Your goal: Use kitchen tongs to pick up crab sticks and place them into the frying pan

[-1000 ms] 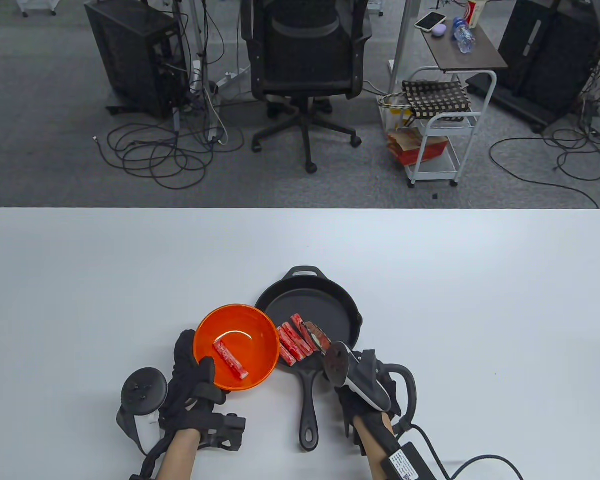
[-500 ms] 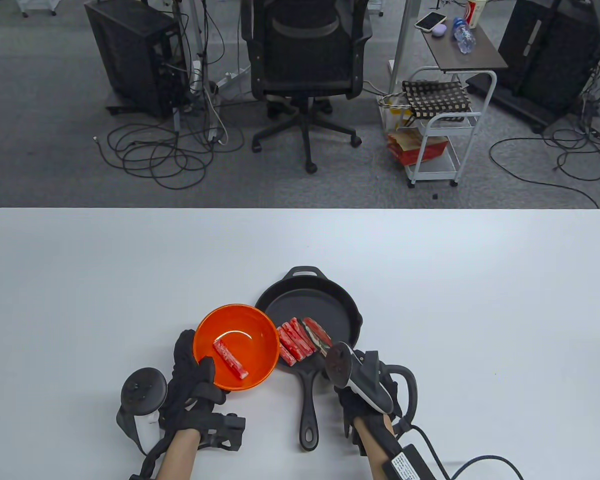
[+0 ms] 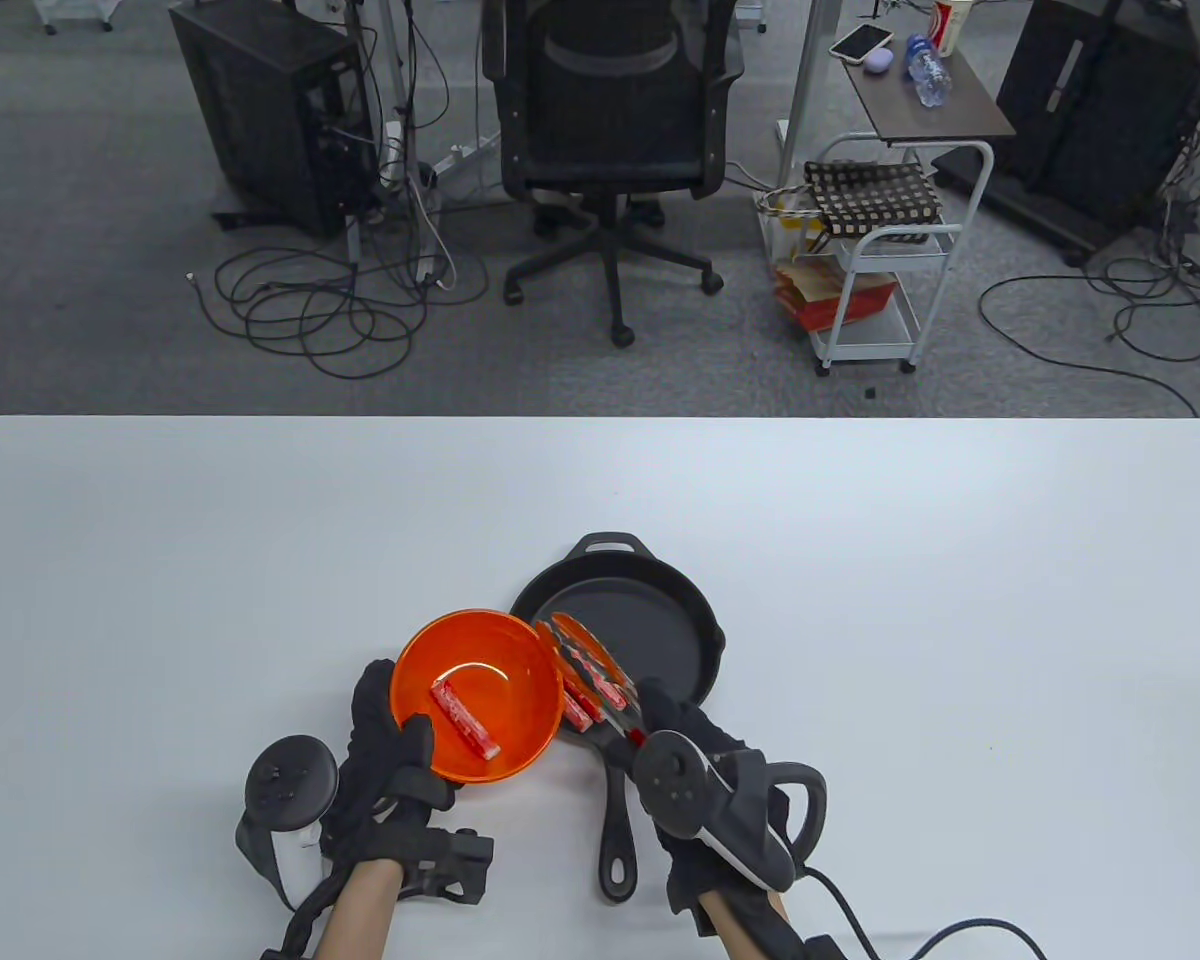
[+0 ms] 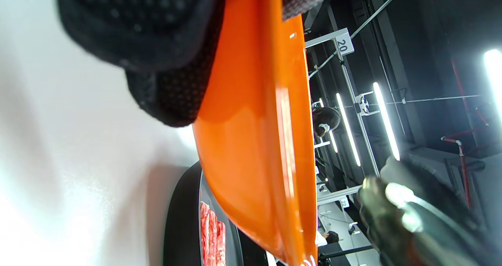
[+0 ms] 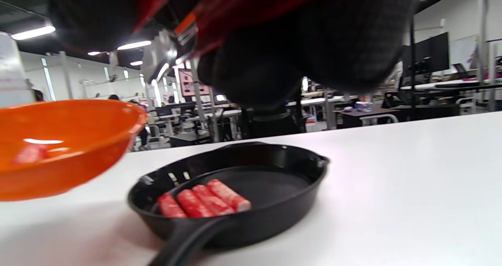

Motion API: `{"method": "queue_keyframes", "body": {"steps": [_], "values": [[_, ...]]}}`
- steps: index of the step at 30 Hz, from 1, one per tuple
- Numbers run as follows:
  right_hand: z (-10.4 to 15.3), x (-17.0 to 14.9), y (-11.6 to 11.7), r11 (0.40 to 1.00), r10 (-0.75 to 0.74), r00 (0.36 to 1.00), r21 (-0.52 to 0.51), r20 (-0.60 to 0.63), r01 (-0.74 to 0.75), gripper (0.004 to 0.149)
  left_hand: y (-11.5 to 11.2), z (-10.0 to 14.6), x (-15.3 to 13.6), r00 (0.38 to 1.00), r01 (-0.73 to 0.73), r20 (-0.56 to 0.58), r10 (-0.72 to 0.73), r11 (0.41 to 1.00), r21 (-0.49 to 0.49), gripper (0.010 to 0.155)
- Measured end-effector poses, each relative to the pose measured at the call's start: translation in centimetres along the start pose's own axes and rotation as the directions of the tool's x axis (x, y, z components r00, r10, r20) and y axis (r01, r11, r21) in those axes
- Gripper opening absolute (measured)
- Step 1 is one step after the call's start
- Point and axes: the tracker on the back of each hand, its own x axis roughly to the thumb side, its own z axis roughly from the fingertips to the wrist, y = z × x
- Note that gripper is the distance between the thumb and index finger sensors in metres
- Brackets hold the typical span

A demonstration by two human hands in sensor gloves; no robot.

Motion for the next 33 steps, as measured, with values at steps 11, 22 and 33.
{"method": "queue_keyframes", "body": {"steps": [11,22,33], "values": [[0.8,3.5,2.5,0.991,0.093,0.986,0.080,0.140,-0.105,0.065,-0.2,0.0,0.0,1.000,0.016,0.008,-0.016,1.000,-0.010,0.065],[0.8,4.1,3.3,0.985,0.095,0.981,0.130,0.168,-0.117,0.065,-0.7,0.1,0.1,0.998,0.051,0.033,-0.050,0.999,-0.019,0.065],[0.8,4.2,3.3,0.979,0.104,0.979,0.154,0.174,-0.131,0.064,-0.8,0.0,0.2,0.994,0.086,0.063,-0.086,0.996,-0.012,0.065]]}}
